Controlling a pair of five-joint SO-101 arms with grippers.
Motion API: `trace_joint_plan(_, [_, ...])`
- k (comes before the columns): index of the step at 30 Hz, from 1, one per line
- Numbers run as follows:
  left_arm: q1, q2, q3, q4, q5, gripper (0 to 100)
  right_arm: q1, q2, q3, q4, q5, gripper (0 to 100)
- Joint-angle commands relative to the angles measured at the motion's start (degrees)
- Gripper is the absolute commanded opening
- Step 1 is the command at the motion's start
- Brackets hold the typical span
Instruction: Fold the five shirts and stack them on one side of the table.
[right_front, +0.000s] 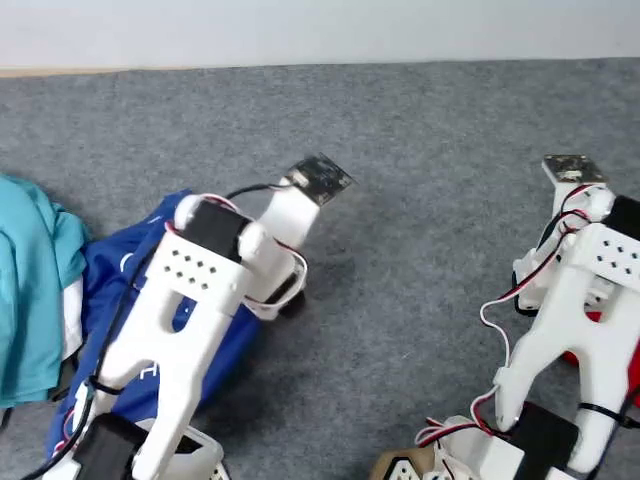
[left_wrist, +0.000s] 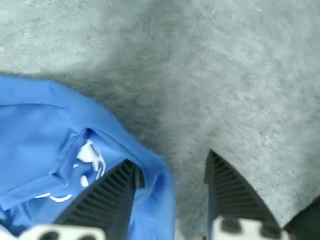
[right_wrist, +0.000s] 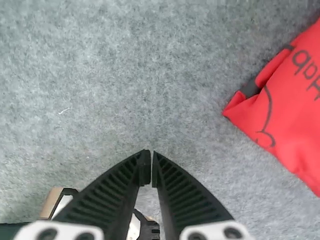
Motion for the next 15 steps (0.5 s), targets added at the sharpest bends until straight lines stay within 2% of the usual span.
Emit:
trace_joint_plan(1, [-0.9,-2.8,-2.6,1.7,0.4,21,2.4,-2.6,-3.1,2.3,0.7,1.9])
trace_joint_plan(7, [-0.4,-3.1,-2.6,1.7,0.3,20,4.8,-2.6,-3.3,2.3,5.2,1.9])
trace_joint_plan(13, [4.6,-9.7,-2.6,1.7,0.3,1,5.0,-2.6,-3.3,2.3,6.4,1.9])
trace_joint_plan(15, [5.0,-12.2,-2.6,1.7,0.3,0,4.7,-2.6,-3.3,2.3,6.4,1.9])
